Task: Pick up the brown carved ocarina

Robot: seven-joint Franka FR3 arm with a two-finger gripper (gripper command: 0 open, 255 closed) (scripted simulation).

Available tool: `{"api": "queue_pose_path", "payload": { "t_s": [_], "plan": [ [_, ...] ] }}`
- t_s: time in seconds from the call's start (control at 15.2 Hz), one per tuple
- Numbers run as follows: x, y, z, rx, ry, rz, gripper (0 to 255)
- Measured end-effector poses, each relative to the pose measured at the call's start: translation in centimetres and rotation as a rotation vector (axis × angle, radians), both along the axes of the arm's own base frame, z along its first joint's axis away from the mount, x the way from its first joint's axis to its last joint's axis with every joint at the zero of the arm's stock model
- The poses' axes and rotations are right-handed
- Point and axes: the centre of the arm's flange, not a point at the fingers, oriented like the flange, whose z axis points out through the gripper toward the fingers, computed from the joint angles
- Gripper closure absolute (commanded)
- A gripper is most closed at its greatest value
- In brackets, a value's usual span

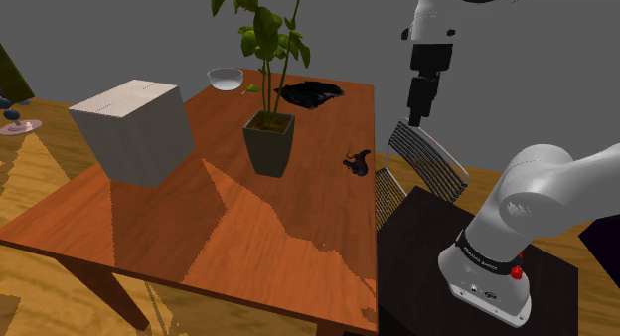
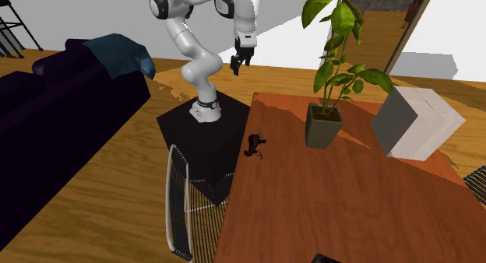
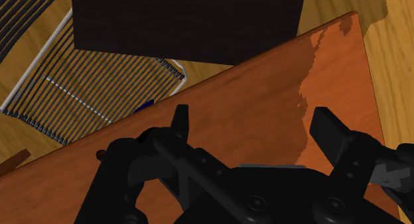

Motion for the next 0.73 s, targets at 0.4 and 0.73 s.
{"api": "queue_pose_path", "payload": {
  "t_s": [0.4,0.73],
  "plan": [
    [2.8,-0.5,-4.0,-0.016,-0.008,0.018,0],
    [6.7,-1.6,-8.9,-0.037,-0.021,0.041,0]
  ]
}}
